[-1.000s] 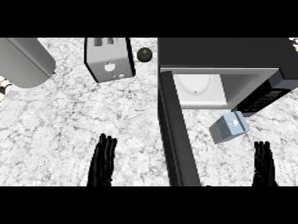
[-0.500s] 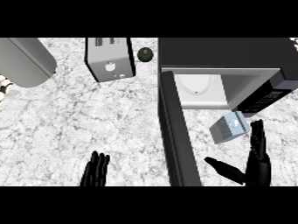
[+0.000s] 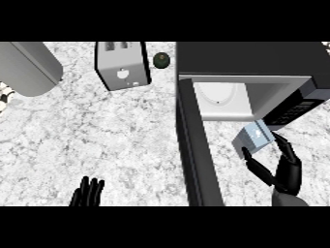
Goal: Pick up the milk, place it into the microwave and close the microwave
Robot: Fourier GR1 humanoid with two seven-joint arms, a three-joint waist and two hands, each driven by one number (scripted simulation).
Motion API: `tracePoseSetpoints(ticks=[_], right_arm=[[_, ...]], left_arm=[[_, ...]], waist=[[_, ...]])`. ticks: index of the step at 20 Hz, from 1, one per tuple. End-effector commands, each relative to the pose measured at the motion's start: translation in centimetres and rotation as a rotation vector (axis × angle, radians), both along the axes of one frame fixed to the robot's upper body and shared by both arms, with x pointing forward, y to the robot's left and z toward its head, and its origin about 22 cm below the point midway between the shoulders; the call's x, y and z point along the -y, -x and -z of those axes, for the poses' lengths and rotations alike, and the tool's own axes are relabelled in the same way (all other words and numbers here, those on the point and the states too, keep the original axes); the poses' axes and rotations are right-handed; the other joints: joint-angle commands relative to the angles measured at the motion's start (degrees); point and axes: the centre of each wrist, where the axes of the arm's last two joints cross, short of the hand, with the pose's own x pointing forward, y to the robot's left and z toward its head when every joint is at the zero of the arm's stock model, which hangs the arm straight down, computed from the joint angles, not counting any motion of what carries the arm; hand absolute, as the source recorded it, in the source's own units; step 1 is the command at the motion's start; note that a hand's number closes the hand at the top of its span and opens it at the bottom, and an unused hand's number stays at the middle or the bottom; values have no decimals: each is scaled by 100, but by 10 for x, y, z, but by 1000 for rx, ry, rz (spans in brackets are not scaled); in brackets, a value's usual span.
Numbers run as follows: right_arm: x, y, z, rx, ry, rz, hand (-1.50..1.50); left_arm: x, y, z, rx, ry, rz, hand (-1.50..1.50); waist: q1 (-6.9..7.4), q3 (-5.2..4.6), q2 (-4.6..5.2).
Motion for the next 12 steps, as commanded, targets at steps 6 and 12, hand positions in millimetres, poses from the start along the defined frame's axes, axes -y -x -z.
tracePoseSetpoints(ticks=[6, 12], right_arm=[[13, -5, 14, 14, 119, 66, 150], [49, -9, 14, -234, 103, -86, 150]], left_arm=[[-23, 2, 14, -9, -16, -3, -150], [-36, -3, -9, 28, -13, -4, -150]], waist=[[-1, 0, 4], [55, 7, 26]])
